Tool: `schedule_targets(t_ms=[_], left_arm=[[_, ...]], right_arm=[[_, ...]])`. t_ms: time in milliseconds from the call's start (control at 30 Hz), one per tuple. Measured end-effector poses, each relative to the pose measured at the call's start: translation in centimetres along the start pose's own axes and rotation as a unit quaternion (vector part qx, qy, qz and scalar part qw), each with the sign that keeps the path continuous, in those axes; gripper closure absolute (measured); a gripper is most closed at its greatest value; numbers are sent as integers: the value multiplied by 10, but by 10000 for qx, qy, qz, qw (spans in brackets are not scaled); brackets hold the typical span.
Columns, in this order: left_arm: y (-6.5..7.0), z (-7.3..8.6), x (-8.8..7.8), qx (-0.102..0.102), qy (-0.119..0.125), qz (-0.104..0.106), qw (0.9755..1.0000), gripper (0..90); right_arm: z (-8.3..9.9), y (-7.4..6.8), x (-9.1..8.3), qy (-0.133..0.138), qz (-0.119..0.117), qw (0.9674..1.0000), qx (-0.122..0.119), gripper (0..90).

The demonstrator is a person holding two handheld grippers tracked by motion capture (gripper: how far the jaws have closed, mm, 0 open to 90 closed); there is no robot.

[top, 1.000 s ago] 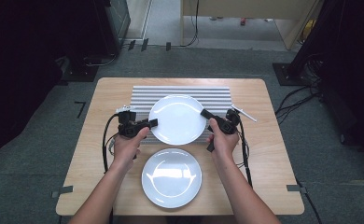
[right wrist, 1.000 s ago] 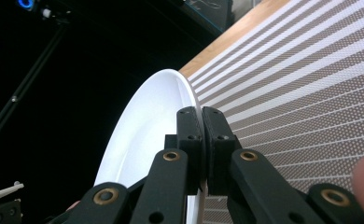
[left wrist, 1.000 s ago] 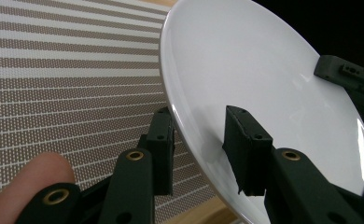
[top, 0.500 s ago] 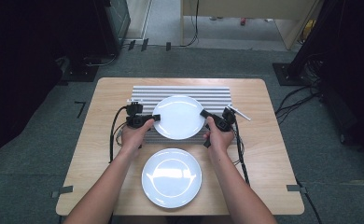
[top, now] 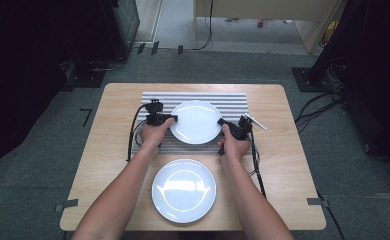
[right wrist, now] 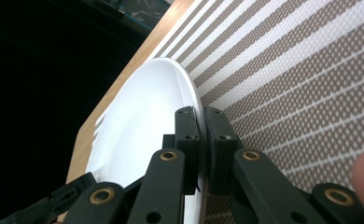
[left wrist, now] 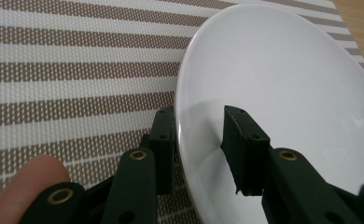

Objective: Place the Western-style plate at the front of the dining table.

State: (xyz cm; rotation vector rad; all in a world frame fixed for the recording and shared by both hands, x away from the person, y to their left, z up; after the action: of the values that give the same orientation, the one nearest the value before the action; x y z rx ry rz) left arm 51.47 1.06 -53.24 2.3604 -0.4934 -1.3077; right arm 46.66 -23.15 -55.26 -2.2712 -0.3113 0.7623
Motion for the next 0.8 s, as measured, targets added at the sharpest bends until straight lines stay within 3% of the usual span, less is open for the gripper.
schedule_targets(t_ms=[167, 300, 567, 700, 800], left_arm=[[0, -7, 11, -110, -25, -63, 9999, 658], [1, -7, 20, -72, -89, -167, 9998, 659], [3, -8, 22, 25, -15, -297, 9996, 663], [6, -6, 22, 276, 46, -441, 9986, 623], [7, -6, 19, 356, 133, -420, 9984, 581]], right_arm=[[-6, 0, 4, 46, 101, 9999, -95, 854], [-4, 7, 9, 14, 185, 9998, -20, 847], [0, 12, 14, -5, 337, 9992, -235, 828], [2, 10, 14, 22, 482, 9974, -541, 810], [2, 8, 13, 47, 501, 9959, -753, 754]])
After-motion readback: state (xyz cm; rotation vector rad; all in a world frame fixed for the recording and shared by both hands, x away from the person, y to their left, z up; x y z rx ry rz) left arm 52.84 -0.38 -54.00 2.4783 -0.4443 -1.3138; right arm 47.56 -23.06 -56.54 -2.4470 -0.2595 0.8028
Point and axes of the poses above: each handheld gripper's, and its own axes: x roughly forward along the jaws, z roughly out of its underside, y roughly to its right, the point moved 6 cm from there along x, roughly forward along the jaws, and after that the axes turned 12 degrees about -x, right-handed, at the moved point
